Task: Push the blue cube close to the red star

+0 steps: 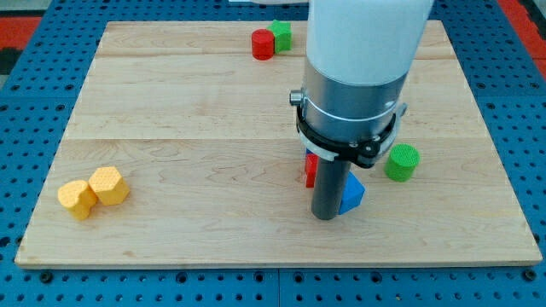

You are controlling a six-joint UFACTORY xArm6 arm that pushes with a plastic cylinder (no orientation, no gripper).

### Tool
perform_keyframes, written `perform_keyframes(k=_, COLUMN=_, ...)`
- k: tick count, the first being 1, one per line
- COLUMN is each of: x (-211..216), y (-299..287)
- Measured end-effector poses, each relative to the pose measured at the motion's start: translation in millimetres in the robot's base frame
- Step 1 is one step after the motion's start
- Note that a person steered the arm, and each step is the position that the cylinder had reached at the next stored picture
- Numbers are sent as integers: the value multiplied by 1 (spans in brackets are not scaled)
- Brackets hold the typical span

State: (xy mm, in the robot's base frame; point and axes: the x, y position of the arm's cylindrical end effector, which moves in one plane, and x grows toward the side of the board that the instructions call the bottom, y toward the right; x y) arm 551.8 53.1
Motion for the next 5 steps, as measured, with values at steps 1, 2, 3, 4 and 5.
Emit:
perform_keyframes(k=1, x=27, y=-9)
perform_keyframes(k=2, x=42, y=31)
perform_keyframes(k=3, x=35, y=47)
perform_keyframes(k=4, x=6, y=20)
perform_keyframes(k=5, x=-28, y=-3)
